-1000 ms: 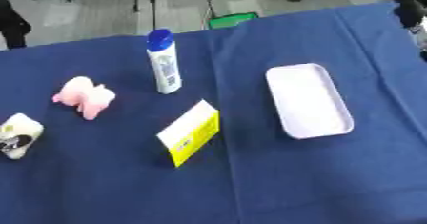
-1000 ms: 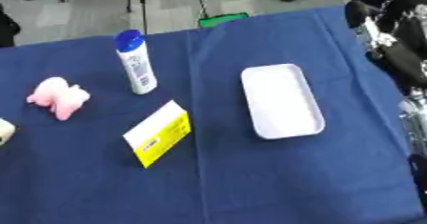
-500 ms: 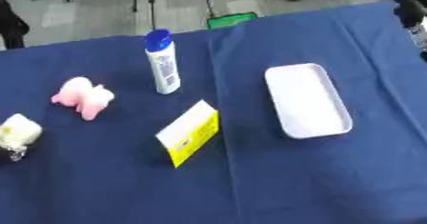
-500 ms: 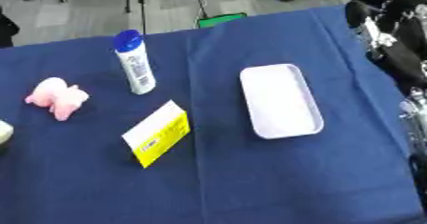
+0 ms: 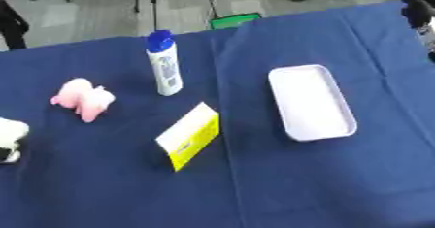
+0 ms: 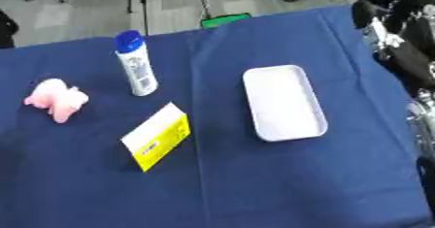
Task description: Pick up objects on the table and place them in the box.
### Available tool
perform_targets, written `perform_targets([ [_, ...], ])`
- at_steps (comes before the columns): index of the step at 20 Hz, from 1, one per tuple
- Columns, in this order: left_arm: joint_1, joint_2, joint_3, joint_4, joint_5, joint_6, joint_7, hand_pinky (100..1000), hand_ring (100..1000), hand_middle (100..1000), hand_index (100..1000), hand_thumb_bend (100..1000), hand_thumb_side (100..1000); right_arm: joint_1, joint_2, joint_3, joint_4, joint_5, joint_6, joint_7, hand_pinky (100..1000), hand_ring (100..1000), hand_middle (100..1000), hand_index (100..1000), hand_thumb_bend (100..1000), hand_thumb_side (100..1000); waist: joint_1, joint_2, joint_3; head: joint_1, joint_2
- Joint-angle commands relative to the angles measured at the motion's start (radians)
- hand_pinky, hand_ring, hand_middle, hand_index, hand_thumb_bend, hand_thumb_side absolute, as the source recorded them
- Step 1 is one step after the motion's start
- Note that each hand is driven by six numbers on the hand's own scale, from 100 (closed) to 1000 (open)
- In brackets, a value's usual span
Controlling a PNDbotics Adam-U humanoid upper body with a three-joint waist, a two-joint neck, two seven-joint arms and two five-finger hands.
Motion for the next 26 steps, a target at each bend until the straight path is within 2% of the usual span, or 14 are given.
perform_targets([
  [1,-0.031,0.02,-0.002,-0.094,0.054,0.0,0.072,391,300,324,422,100,487,-0.012,-0.016,-0.008,-0.007,-0.004,-0.003,0.001,837,833,862,852,439,476,-0.004,-0.032,0.0,0.002,-0.005],
  [4,-0.079,0.011,-0.029,-0.195,0.141,-0.027,0.093,409,310,336,432,100,510,-0.012,-0.016,-0.007,-0.007,-0.005,-0.004,0.002,837,833,862,852,438,475,-0.006,-0.035,-0.002,0.0,0.0],
  [7,-0.169,-0.015,-0.091,-0.249,0.228,-0.067,0.109,419,322,347,444,115,518,-0.015,-0.016,-0.002,-0.007,-0.007,-0.004,0.006,837,833,862,853,438,475,-0.008,-0.041,-0.006,0.002,0.004],
  [8,-0.202,-0.025,-0.116,-0.25,0.251,-0.083,0.116,423,329,355,452,161,525,-0.017,-0.015,0.001,-0.006,-0.008,-0.004,0.009,837,833,862,853,439,475,-0.008,-0.043,-0.009,0.004,0.004],
  [12,-0.368,-0.086,-0.249,-0.193,0.334,-0.158,0.151,444,364,388,488,181,525,-0.028,-0.011,0.016,-0.005,-0.013,-0.003,0.024,836,832,862,853,441,475,-0.005,-0.047,-0.033,0.006,-0.001],
  [15,-0.467,-0.145,-0.33,-0.102,0.345,-0.207,0.164,451,373,396,496,192,517,-0.041,-0.01,0.024,-0.006,-0.018,-0.005,0.032,836,832,861,854,441,475,-0.004,-0.048,-0.061,0.007,-0.01],
  [18,-0.537,-0.199,-0.398,0.004,0.298,-0.27,0.143,480,407,426,528,205,521,-0.057,-0.009,0.029,-0.009,-0.021,-0.005,0.031,838,838,861,854,444,475,-0.002,-0.048,-0.09,0.008,-0.018],
  [22,-0.593,-0.255,-0.441,0.131,0.189,-0.357,0.084,539,465,472,581,212,534,-0.071,-0.006,0.032,-0.011,-0.022,-0.004,0.021,841,843,855,853,445,473,-0.001,-0.047,-0.111,0.01,-0.024],
  [26,-0.638,-0.326,-0.483,0.26,-0.01,-0.507,0.007,594,507,515,616,216,531,-0.097,0.002,0.044,-0.018,-0.027,-0.005,0.019,841,842,853,853,444,474,0.006,-0.047,-0.159,0.025,-0.031],
])
